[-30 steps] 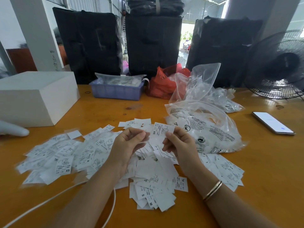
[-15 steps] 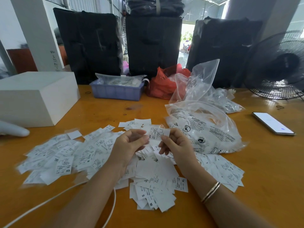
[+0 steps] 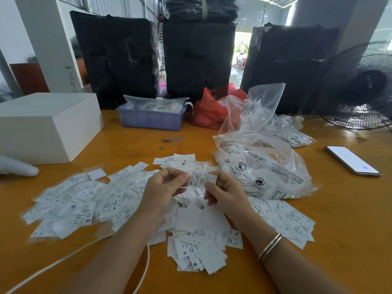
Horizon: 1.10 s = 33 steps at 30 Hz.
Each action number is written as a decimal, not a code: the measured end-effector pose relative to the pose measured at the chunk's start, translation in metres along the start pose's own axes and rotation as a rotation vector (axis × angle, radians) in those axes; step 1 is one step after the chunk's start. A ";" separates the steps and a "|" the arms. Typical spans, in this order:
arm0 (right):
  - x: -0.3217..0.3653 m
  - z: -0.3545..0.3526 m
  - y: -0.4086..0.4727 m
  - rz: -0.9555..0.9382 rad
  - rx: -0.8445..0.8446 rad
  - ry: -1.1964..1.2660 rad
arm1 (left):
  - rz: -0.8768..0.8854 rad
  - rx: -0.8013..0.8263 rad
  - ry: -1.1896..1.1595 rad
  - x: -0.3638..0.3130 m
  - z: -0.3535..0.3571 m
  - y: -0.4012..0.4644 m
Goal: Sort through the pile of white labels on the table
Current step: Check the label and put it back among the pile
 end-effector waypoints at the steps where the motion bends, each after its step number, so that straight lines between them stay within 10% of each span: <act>1: 0.000 0.001 0.000 0.004 0.006 -0.018 | 0.004 0.003 0.021 0.001 0.001 0.000; 17: -0.002 0.000 0.002 -0.061 -0.117 -0.143 | 0.029 0.106 0.025 0.001 0.010 -0.003; 29: 0.003 0.039 -0.011 -0.301 0.147 -0.902 | 0.112 -0.015 0.237 -0.007 -0.002 -0.005; 33: 0.020 0.023 -0.003 -0.349 0.004 -0.901 | 0.195 -0.077 0.314 -0.013 -0.011 0.001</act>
Point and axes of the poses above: each hand's wrist, its own y-axis towards the middle knuckle, its own z-axis out of the palm, x = y × z, the point moved 5 cm from there along y, towards the middle knuckle, and after that the axes turned 6 degrees about y, right-handed, at the moved point
